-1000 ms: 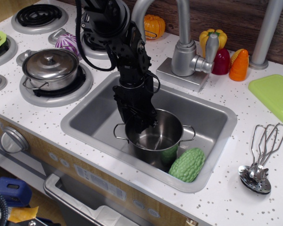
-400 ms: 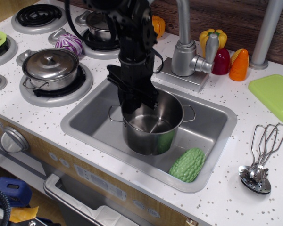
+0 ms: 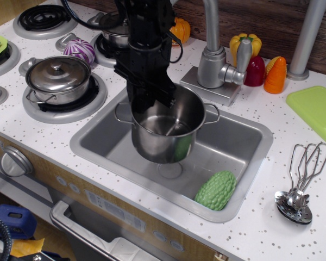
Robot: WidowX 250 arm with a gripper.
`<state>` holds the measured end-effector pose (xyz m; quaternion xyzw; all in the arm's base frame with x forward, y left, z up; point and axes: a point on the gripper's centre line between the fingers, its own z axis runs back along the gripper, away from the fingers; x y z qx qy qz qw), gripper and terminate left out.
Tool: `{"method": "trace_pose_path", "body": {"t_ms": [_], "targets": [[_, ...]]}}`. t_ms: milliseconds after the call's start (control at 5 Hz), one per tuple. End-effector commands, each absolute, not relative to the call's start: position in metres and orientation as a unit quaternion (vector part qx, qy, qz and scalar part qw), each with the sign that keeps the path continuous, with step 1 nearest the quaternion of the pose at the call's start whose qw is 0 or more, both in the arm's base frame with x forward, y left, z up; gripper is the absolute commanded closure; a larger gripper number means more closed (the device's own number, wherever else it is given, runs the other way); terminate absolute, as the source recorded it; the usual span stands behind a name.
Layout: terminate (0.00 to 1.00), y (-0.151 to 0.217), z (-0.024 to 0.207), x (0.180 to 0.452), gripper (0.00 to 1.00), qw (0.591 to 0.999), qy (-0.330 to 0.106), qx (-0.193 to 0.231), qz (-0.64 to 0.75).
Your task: Pick up pot from sink
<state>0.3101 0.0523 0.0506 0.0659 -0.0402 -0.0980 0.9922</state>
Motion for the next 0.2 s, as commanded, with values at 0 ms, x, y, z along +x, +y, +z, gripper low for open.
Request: {"method": "trace_pose_path", "body": {"t_ms": [0], "targets": [[1.0, 0.0616, 0.0891, 0.3268, 1.0, 0.984, -0.095, 0.09, -0.119]]}}
